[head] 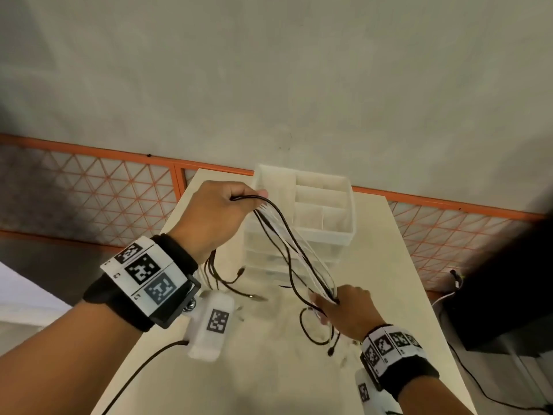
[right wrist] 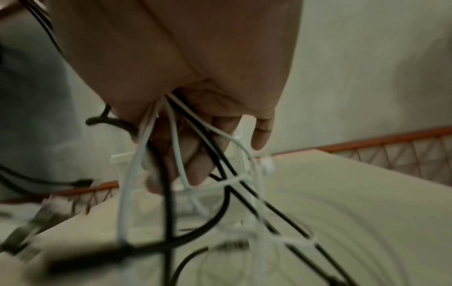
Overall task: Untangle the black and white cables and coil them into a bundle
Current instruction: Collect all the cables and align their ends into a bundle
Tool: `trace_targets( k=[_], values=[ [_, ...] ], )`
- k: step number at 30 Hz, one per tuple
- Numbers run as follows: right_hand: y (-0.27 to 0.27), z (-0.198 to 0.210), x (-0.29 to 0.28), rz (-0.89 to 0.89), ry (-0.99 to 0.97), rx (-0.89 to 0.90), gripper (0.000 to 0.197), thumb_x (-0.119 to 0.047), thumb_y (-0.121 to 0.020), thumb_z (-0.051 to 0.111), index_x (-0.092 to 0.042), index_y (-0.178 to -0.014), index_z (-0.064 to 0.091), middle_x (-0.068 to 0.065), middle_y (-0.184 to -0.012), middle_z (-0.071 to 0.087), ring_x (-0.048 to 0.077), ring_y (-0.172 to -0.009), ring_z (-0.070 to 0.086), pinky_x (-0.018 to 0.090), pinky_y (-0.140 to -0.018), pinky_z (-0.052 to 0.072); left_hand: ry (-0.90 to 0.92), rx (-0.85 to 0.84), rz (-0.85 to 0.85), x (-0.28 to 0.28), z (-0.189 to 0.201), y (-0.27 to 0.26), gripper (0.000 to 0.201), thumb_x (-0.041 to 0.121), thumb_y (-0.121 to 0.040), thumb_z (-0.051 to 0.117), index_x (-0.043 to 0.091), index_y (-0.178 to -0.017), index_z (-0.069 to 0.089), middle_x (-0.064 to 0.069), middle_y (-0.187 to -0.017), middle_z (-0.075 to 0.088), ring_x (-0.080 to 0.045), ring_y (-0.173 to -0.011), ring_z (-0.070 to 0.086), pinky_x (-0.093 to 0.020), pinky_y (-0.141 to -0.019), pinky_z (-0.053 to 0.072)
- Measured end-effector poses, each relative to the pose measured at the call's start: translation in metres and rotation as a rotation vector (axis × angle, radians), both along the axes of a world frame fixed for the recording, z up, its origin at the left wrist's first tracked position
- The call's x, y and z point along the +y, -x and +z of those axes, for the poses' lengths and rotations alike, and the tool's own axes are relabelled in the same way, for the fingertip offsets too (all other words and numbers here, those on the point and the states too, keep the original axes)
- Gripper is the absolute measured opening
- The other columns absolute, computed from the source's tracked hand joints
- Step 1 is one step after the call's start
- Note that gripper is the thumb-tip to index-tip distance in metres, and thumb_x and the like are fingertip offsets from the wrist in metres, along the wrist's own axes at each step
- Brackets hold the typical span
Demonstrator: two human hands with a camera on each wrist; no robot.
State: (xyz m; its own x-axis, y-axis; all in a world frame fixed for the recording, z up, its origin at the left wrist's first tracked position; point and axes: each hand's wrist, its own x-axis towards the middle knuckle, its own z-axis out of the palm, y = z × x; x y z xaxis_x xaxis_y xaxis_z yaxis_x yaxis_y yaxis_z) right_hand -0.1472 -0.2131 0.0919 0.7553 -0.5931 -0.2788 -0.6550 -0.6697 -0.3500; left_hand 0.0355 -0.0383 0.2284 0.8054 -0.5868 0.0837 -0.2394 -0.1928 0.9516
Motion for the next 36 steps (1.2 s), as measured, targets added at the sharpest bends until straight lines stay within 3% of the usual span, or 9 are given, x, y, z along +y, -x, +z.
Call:
trace_targets(
  k=[7, 9, 12, 17, 20, 24, 30, 33, 36],
  values=[
    [0.002, -0.022, -0.004, -0.071, -0.204, -0.061, 0.009, -0.042, -0.077, 0.070, -0.037, -0.082, 0.064, 0.000, -0.128, 0.066, 0.022, -0.124, 0.059, 0.035, -0.103, 0.048, 0.059, 0.040, -0.031, -0.002, 0.007, 0.014, 0.015, 0.016, -0.092, 0.065, 0.007, -0.097, 0.075, 0.021, -0.034, 0.046, 0.007, -0.031, 0.043, 0.000, -0.038, 0.028],
    [0.002, -0.025, -0.007, -0.067, -0.259, -0.083, 0.037, -0.040, -0.077, 0.078, -0.041, -0.111, 0.065, -0.005, -0.132, 0.062, 0.018, -0.125, 0.058, 0.026, -0.100, 0.046, 0.085, 0.033, -0.042, -0.002, 0.011, 0.017, 0.014, 0.018, -0.092, 0.065, 0.008, -0.096, 0.074, 0.021, -0.033, 0.044, 0.007, -0.031, 0.043, -0.003, -0.040, 0.028],
    [0.000, -0.031, -0.010, -0.091, -0.284, -0.058, 0.064, -0.059, -0.079, 0.069, -0.047, -0.139, 0.049, -0.006, -0.124, 0.068, 0.018, -0.114, 0.063, 0.025, -0.092, 0.048, 0.080, -0.006, -0.053, -0.002, 0.014, 0.017, 0.014, 0.022, -0.093, 0.065, 0.013, -0.095, 0.075, 0.022, -0.034, 0.044, 0.006, -0.033, 0.044, -0.008, -0.044, 0.026],
    [-0.007, -0.014, -0.011, -0.234, -0.356, -0.315, 0.025, -0.040, -0.102, 0.048, -0.038, -0.100, 0.073, 0.007, -0.103, 0.075, 0.030, -0.087, 0.070, 0.040, -0.078, 0.057, -0.230, -0.146, -0.083, 0.002, -0.006, 0.000, 0.032, 0.045, -0.094, 0.058, 0.016, -0.099, 0.070, 0.013, -0.054, 0.047, -0.005, -0.051, 0.042, -0.026, -0.051, 0.031],
    [-0.011, 0.009, -0.013, -0.324, -0.393, -0.627, 0.029, -0.034, -0.104, 0.047, -0.032, -0.095, 0.075, 0.006, -0.092, 0.076, 0.021, -0.067, 0.064, 0.033, -0.060, 0.053, -0.458, -0.176, -0.073, 0.002, -0.027, -0.011, 0.051, 0.049, -0.095, 0.054, 0.000, -0.082, 0.059, -0.002, -0.063, 0.045, -0.019, -0.055, 0.041, -0.031, -0.056, 0.032],
    [-0.007, 0.044, -0.008, -0.411, -0.431, -0.948, 0.030, -0.007, -0.097, 0.049, -0.018, -0.082, 0.073, 0.004, -0.060, 0.060, 0.015, -0.048, 0.045, 0.022, -0.046, 0.038, -0.594, -0.202, -0.023, 0.001, -0.043, -0.014, 0.052, 0.048, -0.096, 0.052, 0.010, -0.062, 0.042, -0.003, -0.058, 0.042, -0.021, -0.055, 0.040, -0.031, -0.052, 0.028],
    [0.008, 0.015, -0.018, -0.208, -0.139, -0.267, 0.049, -0.045, -0.087, 0.071, -0.018, -0.052, 0.051, -0.006, -0.047, 0.051, 0.013, -0.046, 0.049, 0.027, -0.051, 0.038, -0.281, -0.203, 0.227, 0.005, -0.022, -0.030, 0.047, 0.037, -0.096, 0.057, 0.012, -0.058, 0.050, -0.002, -0.053, 0.040, -0.020, -0.052, 0.040, -0.030, -0.049, 0.026],
    [0.013, -0.013, -0.013, -0.099, -0.079, 0.132, 0.033, -0.049, -0.082, 0.067, -0.023, -0.065, 0.060, 0.001, -0.078, 0.068, 0.026, -0.085, 0.069, 0.032, -0.078, 0.054, -0.174, -0.213, 0.233, 0.001, -0.011, -0.028, 0.043, 0.037, -0.096, 0.058, 0.005, -0.068, 0.062, 0.000, -0.055, 0.040, -0.017, -0.052, 0.037, -0.030, -0.050, 0.027],
    [0.013, -0.027, -0.007, -0.079, -0.205, 0.169, 0.036, -0.042, -0.077, 0.072, -0.033, -0.111, 0.067, 0.005, -0.140, 0.058, 0.025, -0.131, 0.054, 0.034, -0.108, 0.044, -0.161, -0.253, 0.228, -0.007, -0.011, -0.021, 0.039, 0.040, -0.096, 0.057, 0.006, -0.084, 0.072, 0.001, -0.059, 0.048, -0.015, -0.055, 0.042, -0.030, -0.054, 0.031]
  ],
)
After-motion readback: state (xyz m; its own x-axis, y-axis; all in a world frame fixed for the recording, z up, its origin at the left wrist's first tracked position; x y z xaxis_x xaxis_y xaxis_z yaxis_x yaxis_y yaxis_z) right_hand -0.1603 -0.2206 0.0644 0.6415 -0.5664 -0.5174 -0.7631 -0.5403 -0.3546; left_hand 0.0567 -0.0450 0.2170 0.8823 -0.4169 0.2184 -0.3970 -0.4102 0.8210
